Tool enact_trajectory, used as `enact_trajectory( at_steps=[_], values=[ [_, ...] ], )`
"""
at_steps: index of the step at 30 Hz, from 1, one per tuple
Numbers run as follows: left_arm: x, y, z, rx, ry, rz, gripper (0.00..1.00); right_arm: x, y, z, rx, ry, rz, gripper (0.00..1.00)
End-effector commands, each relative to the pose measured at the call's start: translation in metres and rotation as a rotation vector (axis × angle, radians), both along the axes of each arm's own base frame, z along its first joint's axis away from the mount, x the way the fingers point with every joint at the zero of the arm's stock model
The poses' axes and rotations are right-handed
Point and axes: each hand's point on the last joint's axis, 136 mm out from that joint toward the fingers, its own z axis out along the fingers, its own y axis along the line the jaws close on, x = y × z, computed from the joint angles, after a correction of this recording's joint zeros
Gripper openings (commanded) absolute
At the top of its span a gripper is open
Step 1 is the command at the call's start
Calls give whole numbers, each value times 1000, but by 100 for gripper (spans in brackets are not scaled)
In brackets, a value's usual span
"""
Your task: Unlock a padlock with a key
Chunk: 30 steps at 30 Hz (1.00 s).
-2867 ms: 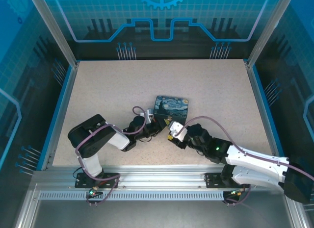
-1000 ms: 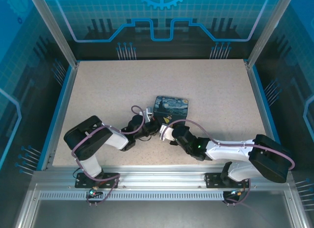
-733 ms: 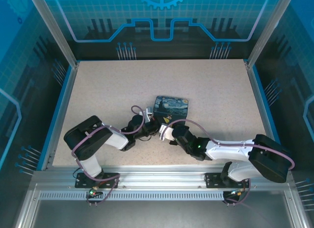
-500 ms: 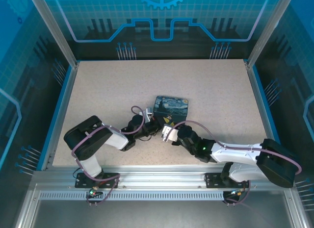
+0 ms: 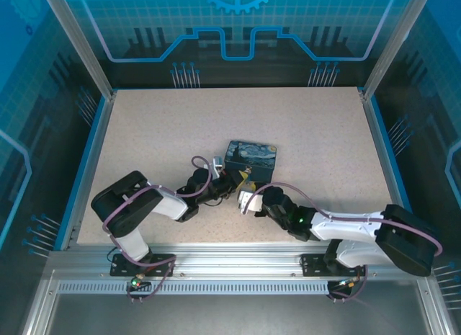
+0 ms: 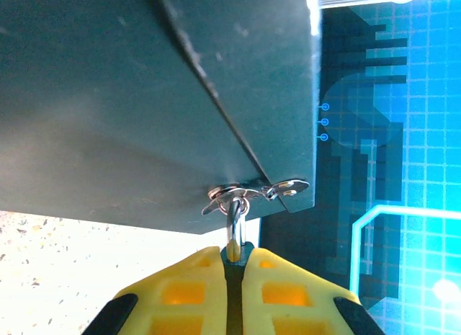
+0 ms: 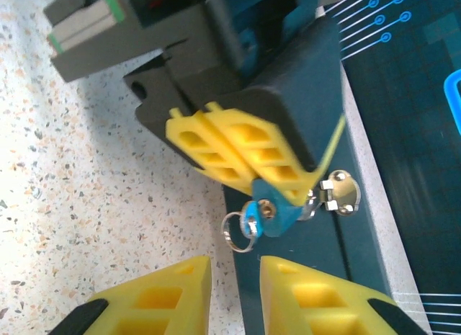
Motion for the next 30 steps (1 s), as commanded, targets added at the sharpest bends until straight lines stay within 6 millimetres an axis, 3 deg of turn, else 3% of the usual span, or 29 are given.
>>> enact_trajectory(
  at_steps=[1, 17, 30],
  values=[
    [1, 2, 18, -44, -31, 17, 0, 13, 10, 18, 32, -68, -19, 26],
    [0, 2, 18, -54, -33, 14, 0, 21, 12, 24, 49, -71, -47, 29],
    [1, 1, 20, -61, -35, 12, 0, 32, 15, 14, 13, -77, -87, 24]
  ],
)
